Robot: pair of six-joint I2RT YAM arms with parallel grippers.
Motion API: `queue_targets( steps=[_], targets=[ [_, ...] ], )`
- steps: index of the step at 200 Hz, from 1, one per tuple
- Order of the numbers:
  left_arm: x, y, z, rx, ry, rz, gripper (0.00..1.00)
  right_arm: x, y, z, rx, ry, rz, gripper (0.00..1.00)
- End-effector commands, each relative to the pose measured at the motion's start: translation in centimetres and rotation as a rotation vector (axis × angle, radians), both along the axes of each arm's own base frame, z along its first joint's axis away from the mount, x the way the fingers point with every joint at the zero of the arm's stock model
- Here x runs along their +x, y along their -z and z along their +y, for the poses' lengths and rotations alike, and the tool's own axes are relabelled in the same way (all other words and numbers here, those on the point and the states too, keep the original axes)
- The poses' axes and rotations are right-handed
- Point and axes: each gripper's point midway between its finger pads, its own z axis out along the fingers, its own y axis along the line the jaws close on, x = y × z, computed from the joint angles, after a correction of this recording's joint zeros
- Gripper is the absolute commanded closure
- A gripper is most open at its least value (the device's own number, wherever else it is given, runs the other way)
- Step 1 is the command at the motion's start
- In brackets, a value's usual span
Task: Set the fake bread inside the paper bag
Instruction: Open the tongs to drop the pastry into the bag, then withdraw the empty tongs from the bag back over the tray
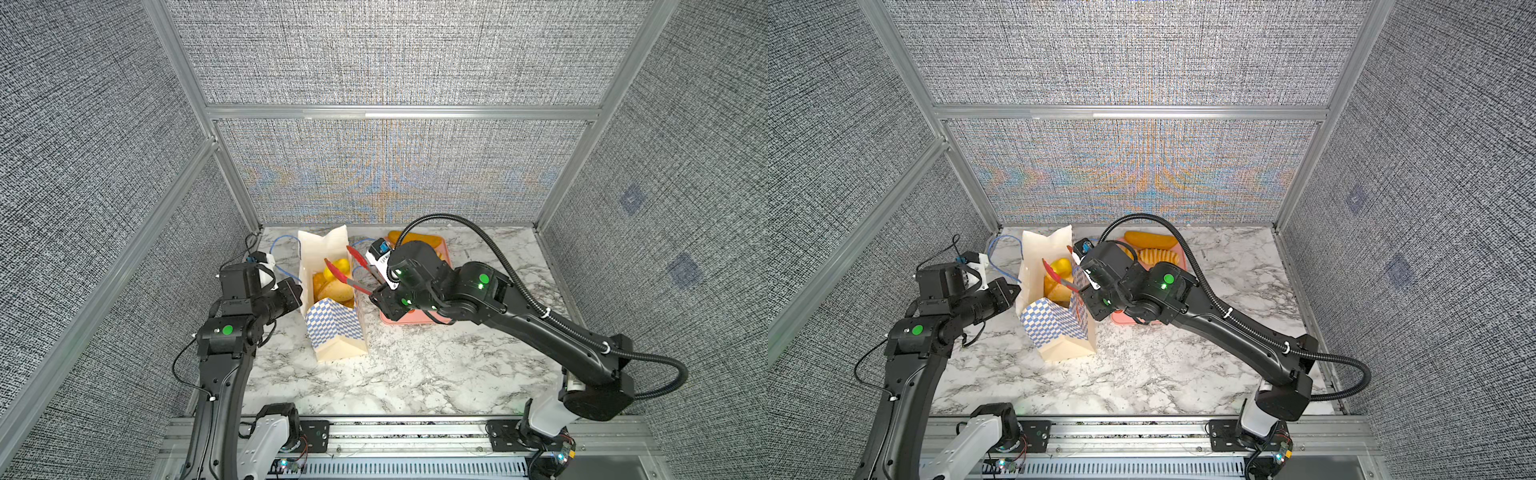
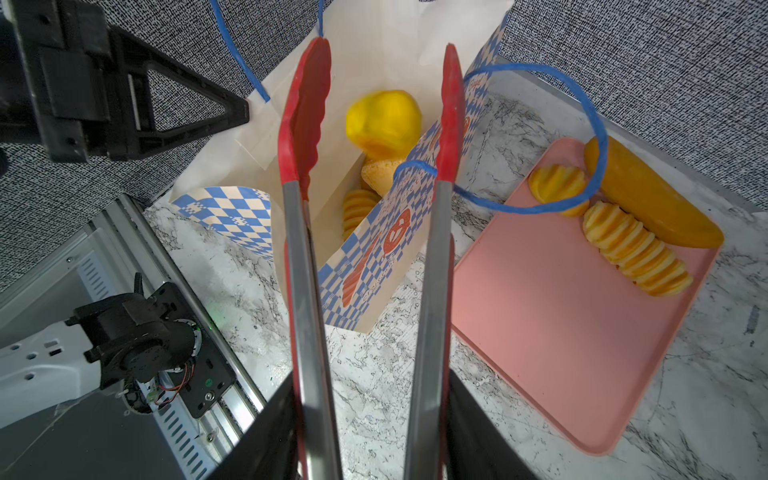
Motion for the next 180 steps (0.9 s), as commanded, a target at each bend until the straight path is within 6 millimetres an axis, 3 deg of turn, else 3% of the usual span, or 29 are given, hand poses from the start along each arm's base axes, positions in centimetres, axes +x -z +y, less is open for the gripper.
queue_targets(
  steps=[1,55,105,144,180],
  targets=[
    [0.2,-0.4,-0.2,-0.009,0.01,-0.016,0.98,0.1,-1.1,0.2,0.031,-0.003,-0.023,0.47],
    [0.0,-0.3,-0.1,-0.007,0.007,-0.013,0.98,0.4,-1.7,-0.2,0.035,0.016,-0.049,0.48],
    [0.0,-0.3,-0.1,-0.007,0.006,-0.014,0.98,1.3,-3.6,-1.5,0.033,0.056,-0.128,0.48],
    [-0.1,-0.4,-0.1,-0.007,0.006,-0.015,0.98,2.4,-5.3,-3.9,0.022,0.124,-0.205,0.48],
    [0.0,-0.3,-0.1,-0.008,0.004,-0.014,0.98,3.8,-6.3,-7.5,0.033,0.216,-0.244,0.48]
  ],
)
